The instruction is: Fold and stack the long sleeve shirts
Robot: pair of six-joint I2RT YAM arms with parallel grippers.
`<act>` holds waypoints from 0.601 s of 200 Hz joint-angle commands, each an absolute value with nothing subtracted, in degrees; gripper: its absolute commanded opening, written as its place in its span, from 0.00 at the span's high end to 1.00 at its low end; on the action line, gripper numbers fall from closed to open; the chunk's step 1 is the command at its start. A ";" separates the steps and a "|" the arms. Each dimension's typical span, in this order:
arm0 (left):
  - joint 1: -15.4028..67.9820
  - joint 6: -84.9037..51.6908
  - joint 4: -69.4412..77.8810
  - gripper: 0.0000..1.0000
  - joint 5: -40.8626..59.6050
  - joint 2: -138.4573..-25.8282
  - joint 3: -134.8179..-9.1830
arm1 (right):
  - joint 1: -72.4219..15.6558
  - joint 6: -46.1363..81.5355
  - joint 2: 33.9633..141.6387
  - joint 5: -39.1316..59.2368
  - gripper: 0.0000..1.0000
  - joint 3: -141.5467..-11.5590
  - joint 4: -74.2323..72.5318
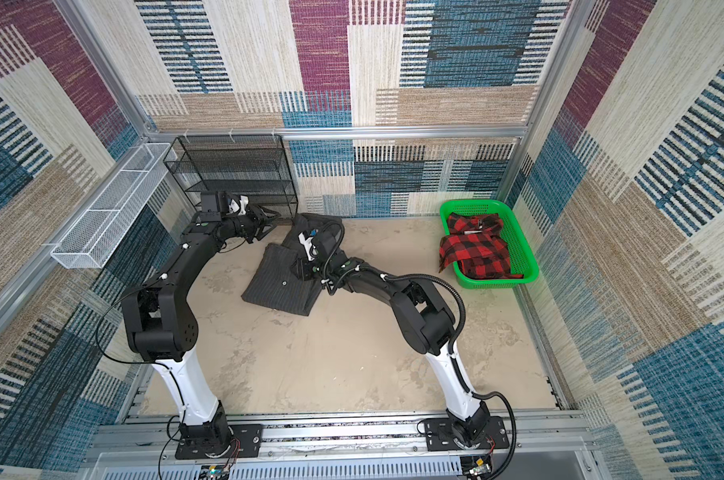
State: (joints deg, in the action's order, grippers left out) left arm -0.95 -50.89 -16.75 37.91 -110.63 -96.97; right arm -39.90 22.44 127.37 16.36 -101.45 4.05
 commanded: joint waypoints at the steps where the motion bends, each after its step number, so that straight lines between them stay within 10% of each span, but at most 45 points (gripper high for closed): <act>1: -1.05 -48.42 -19.77 0.51 36.80 -107.07 -93.20 | -37.42 17.94 130.37 13.47 0.54 -108.18 10.43; 120: -1.05 -52.69 -15.74 0.53 30.48 -82.13 -59.02 | -34.03 10.50 146.10 15.67 0.36 -130.55 26.87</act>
State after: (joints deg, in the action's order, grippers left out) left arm -1.06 -50.94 -17.96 31.66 -85.17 -63.40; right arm -34.04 13.10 143.46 15.42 -127.26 24.56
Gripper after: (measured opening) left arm 0.469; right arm 0.641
